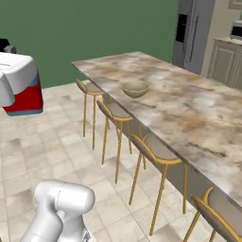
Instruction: There is a bowl on the dining counter. Grab a lemon wedge from the fridge and place it in the bowl. Then get the liquor bottle and glass cup from the cabinet and place them next to the bowl.
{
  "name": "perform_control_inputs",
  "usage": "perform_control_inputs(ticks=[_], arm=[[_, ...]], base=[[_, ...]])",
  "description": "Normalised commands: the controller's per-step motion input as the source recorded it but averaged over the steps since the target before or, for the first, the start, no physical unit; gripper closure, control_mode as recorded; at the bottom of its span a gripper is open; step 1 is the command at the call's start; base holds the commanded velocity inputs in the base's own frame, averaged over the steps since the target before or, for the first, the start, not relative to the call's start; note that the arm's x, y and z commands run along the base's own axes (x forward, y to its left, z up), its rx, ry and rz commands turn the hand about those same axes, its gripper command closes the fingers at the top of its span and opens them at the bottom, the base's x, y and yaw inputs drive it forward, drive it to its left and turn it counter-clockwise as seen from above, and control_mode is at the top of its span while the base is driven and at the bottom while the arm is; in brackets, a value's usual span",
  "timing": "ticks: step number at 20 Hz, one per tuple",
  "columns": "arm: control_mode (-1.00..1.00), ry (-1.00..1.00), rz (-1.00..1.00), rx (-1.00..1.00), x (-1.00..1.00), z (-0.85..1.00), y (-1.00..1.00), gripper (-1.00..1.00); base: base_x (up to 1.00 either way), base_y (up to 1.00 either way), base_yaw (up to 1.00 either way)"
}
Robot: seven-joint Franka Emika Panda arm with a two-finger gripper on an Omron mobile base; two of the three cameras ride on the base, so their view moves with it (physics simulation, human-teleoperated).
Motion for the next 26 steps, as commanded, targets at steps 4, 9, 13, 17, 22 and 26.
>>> perform_control_inputs(ticks=[4,9,13,17,22,26], arm=[[1.0,0.0,0.0,0.0,0.0,0.0,0.0,1.0],[1.0,0.0,0.0,0.0,0.0,0.0,0.0,1.0],[1.0,0.0,0.0,0.0,0.0,0.0,0.0,1.0],[1.0,0.0,0.0,0.0,0.0,0.0,0.0,1.0],[1.0,0.0,0.0,0.0,0.0,0.0,0.0,1.0],[1.0,0.0,0.0,0.0,0.0,0.0,0.0,1.0]], base=[[1.0,0.83,-0.3],[1.0,0.85,-0.31],[0.99,0.86,-0.32],[0.97,0.85,-0.33],[0.94,0.8,-0.33],[0.89,0.69,-0.33]])
